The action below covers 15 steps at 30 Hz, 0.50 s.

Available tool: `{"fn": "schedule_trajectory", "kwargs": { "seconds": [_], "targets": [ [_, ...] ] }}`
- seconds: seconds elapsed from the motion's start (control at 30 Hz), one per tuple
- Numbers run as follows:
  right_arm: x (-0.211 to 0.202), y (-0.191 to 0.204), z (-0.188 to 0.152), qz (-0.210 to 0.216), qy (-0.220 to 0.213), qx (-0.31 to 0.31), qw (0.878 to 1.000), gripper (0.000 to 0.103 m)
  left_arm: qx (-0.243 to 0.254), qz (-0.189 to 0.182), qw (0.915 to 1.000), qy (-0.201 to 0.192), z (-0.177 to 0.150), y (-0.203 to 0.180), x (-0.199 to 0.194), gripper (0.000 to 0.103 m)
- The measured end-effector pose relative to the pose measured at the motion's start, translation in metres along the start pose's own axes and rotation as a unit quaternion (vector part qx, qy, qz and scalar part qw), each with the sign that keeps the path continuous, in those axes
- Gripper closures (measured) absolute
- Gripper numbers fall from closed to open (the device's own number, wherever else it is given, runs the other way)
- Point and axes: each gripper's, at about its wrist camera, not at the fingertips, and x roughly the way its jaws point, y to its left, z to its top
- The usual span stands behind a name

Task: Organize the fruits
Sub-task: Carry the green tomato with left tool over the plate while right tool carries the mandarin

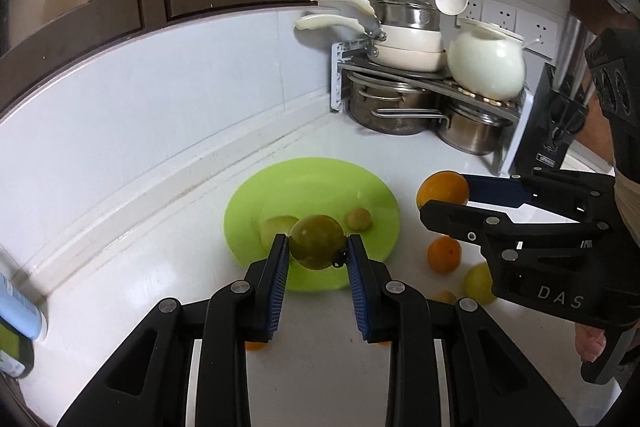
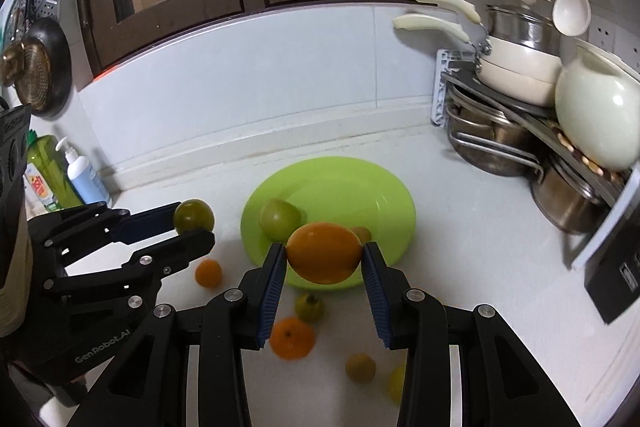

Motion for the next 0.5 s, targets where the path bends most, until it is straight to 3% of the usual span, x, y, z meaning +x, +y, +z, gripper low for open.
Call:
{"fn": "schedule_trajectory", "kwargs": {
  "seconds": [0.5],
  "targets": [
    [0.068, -0.012, 0.046, 0.013, 0.049, -0.017, 0.999, 0.063, -0.018, 0.014, 0.9990, 0.039, 0.038, 0.037, 0.056, 0.074]
  ]
}}
